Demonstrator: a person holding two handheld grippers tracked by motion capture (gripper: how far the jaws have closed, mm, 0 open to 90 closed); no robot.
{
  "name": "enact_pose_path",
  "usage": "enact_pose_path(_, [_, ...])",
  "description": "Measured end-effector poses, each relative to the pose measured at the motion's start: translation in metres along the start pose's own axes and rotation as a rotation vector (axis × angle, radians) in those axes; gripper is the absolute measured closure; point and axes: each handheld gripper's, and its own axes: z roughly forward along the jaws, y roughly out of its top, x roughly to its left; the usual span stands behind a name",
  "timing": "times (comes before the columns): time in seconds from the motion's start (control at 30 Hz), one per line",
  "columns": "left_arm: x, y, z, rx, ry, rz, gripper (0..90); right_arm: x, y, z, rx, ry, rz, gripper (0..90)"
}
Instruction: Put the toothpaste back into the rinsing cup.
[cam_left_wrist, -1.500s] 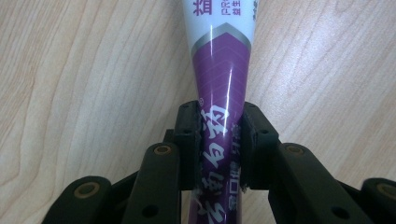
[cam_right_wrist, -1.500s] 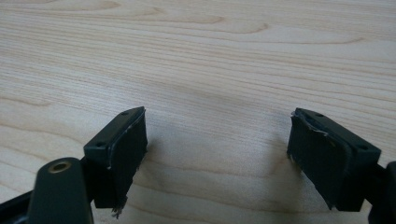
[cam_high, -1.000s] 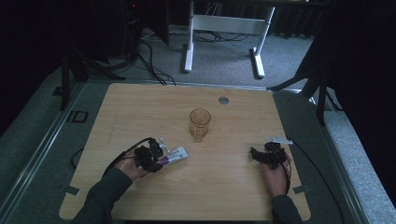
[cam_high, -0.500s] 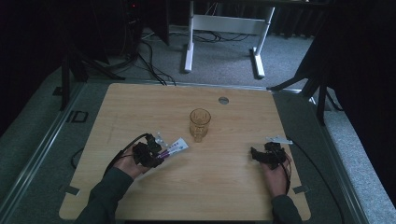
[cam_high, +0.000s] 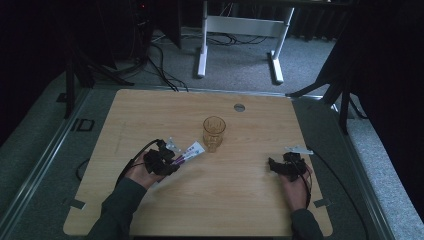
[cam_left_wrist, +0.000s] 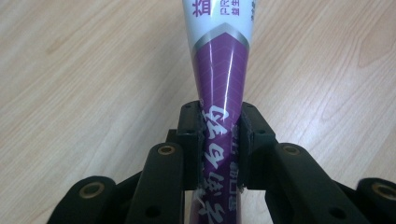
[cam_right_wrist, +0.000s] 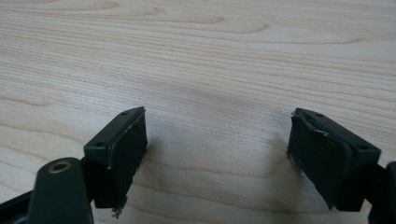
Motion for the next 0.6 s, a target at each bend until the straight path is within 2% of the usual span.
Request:
enact_pose_path(0.23, [-0.001,0.005,-0.001,-0.035,0.015,-0.011,73.9,0.0,0.0,0.0,0.0,0.0,0.0,19.5])
enact_pose_path(0.6, [-0.002,0.013,-0.003,-0.078,0.016,-0.025,74.0,0.0,0.0,0.0,0.0,0.0,0.0,19.5])
